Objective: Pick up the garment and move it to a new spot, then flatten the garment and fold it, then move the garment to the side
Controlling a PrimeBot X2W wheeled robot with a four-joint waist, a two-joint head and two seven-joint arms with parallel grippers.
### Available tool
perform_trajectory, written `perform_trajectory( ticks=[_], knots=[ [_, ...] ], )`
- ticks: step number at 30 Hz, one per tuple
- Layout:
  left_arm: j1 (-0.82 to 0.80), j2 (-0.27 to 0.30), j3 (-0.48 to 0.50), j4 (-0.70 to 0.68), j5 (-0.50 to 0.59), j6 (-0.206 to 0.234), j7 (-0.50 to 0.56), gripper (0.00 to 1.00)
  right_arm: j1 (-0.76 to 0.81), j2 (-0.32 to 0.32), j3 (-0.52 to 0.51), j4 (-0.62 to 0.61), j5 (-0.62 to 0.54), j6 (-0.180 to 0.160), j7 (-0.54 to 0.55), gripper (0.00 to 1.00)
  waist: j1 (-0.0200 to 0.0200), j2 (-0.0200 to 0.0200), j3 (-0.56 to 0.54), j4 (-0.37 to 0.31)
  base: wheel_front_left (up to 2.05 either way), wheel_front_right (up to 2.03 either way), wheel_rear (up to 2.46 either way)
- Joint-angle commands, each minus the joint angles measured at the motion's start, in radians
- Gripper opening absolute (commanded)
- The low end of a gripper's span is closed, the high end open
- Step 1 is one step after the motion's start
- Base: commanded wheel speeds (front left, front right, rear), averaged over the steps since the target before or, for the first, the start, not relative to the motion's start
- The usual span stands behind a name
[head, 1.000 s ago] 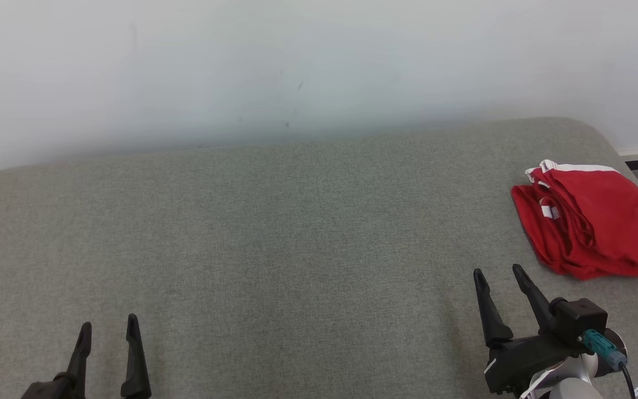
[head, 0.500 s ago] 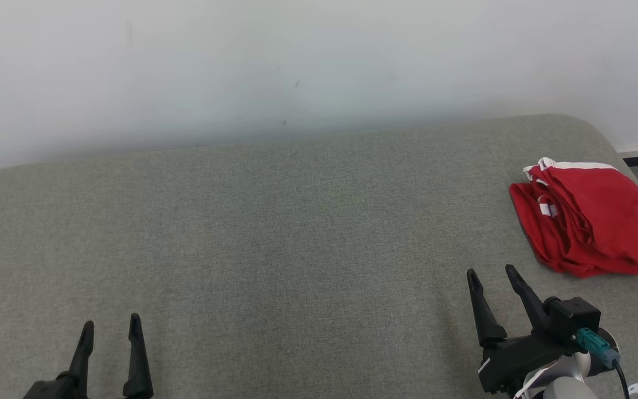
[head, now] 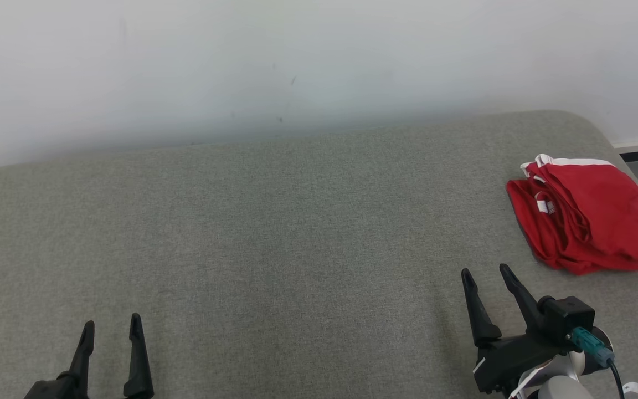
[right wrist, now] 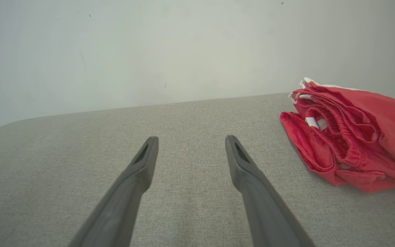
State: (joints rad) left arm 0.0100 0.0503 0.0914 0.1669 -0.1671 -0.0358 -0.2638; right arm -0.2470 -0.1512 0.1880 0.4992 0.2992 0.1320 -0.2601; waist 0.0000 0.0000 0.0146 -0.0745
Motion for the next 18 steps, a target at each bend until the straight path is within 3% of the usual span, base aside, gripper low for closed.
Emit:
perform_trajectory(
  ticks=[1,8,18],
  knots=[
    [0.0,0.0,0.001,0.001,0.0,0.0,0.0,0.0,0.0,0.002,0.002,0.001,0.0,0.0,0.0,0.0,0.0,0.0,0.0,-0.001,0.0,0.0,0.0],
    [0.014,-0.008,0.001,0.054,-0.022,-0.001,0.014,0.0,0.047,0.009,0.001,0.04,0.017,0.0,0.012,0.0,0.0,0.0,0.0,0.0,0.0,0.0,0.0],
    [-0.007,-0.007,0.005,0.059,-0.216,-0.014,0.065,0.0,0.058,0.022,-0.042,-0.001,0.193,0.0,0.062,0.0,0.0,0.0,-0.001,0.006,0.0,0.0,0.0]
  ],
)
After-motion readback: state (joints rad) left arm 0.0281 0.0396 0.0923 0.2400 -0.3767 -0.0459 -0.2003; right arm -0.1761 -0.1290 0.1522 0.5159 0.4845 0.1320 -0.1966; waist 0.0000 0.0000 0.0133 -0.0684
